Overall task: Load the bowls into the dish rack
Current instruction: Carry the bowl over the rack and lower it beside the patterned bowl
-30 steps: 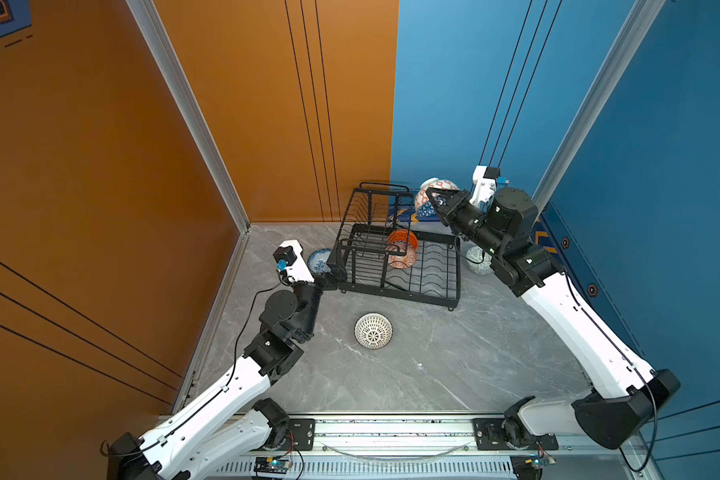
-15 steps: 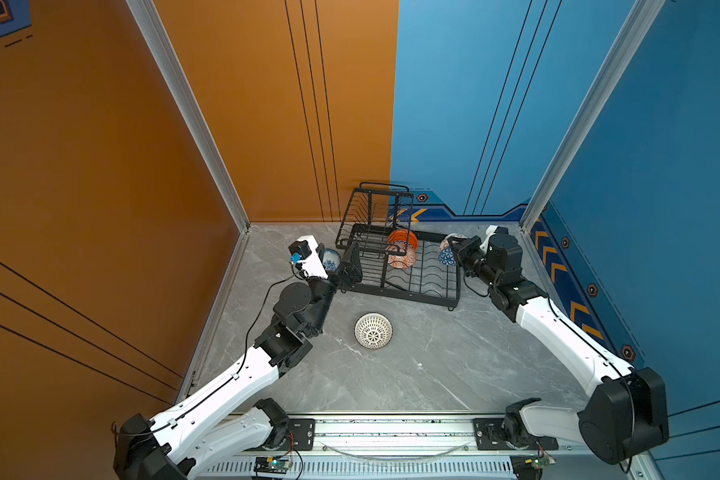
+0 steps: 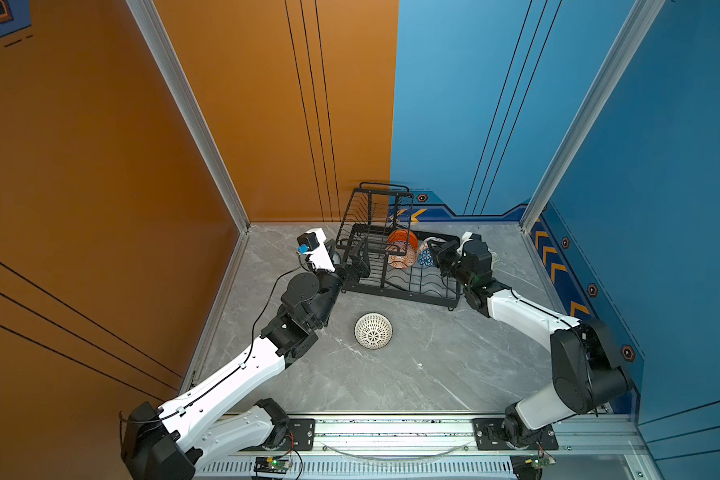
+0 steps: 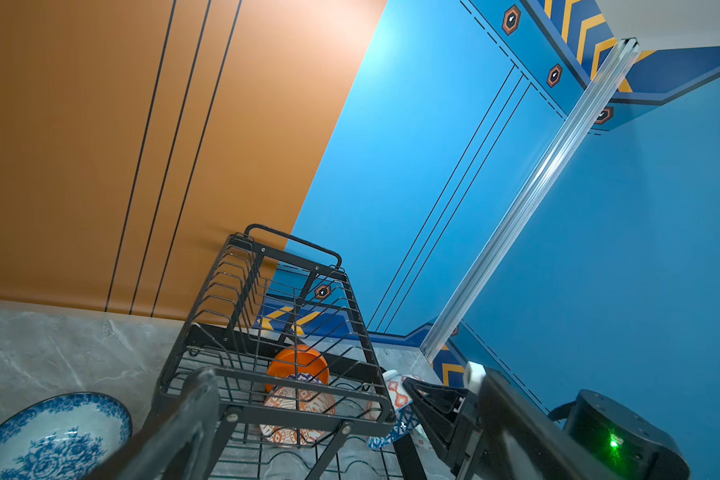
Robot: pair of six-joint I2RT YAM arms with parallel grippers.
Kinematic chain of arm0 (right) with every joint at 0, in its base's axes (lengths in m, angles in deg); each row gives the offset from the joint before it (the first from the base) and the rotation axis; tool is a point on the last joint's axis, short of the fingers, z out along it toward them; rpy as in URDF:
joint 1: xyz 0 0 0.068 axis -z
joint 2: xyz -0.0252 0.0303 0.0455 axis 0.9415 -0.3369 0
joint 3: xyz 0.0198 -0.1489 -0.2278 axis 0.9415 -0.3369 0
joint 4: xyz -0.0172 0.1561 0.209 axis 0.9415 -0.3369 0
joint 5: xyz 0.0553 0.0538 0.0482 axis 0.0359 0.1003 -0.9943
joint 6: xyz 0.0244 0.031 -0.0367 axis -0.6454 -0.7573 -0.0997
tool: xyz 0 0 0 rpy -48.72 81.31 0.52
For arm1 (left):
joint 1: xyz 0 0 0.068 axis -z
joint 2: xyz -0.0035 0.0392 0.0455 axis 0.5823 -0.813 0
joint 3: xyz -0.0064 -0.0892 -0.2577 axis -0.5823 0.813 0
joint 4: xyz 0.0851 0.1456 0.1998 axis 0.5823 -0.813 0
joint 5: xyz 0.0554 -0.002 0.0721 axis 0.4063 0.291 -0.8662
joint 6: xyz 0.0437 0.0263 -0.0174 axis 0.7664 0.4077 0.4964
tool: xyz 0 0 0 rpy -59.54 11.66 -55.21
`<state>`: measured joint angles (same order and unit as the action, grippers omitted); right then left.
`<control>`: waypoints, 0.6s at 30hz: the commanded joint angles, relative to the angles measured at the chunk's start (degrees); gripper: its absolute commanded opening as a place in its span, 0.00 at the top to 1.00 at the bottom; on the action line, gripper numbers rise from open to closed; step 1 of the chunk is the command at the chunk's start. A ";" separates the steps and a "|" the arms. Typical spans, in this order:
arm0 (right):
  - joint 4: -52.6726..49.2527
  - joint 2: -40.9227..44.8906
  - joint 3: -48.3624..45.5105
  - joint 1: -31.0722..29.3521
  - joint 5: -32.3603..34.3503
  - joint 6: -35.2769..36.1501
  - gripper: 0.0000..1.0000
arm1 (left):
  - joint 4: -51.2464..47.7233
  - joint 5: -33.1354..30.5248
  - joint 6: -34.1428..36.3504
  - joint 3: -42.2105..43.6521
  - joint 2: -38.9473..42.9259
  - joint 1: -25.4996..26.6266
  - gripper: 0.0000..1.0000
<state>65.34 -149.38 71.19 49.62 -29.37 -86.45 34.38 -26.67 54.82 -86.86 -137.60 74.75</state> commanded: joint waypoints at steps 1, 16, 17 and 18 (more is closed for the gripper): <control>9.05 -0.91 -0.12 -2.29 2.16 -1.78 1.00 | -0.71 3.06 -2.69 -1.50 -1.28 -1.46 0.02; 17.40 -9.31 -0.99 -7.15 7.23 -6.73 1.00 | -0.71 7.45 -6.93 -0.83 -1.97 -6.73 0.02; 17.35 -9.83 -0.74 -7.46 7.48 -6.73 1.00 | -0.71 7.77 -7.06 -0.78 -1.87 -7.06 0.02; 17.40 -10.22 -0.63 -7.73 7.81 -6.73 1.00 | -0.71 8.00 -7.23 -0.66 -1.88 -7.29 0.02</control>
<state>76.77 -159.50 70.20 42.89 -23.78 -92.28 33.60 -20.76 48.55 -86.93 -140.46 68.21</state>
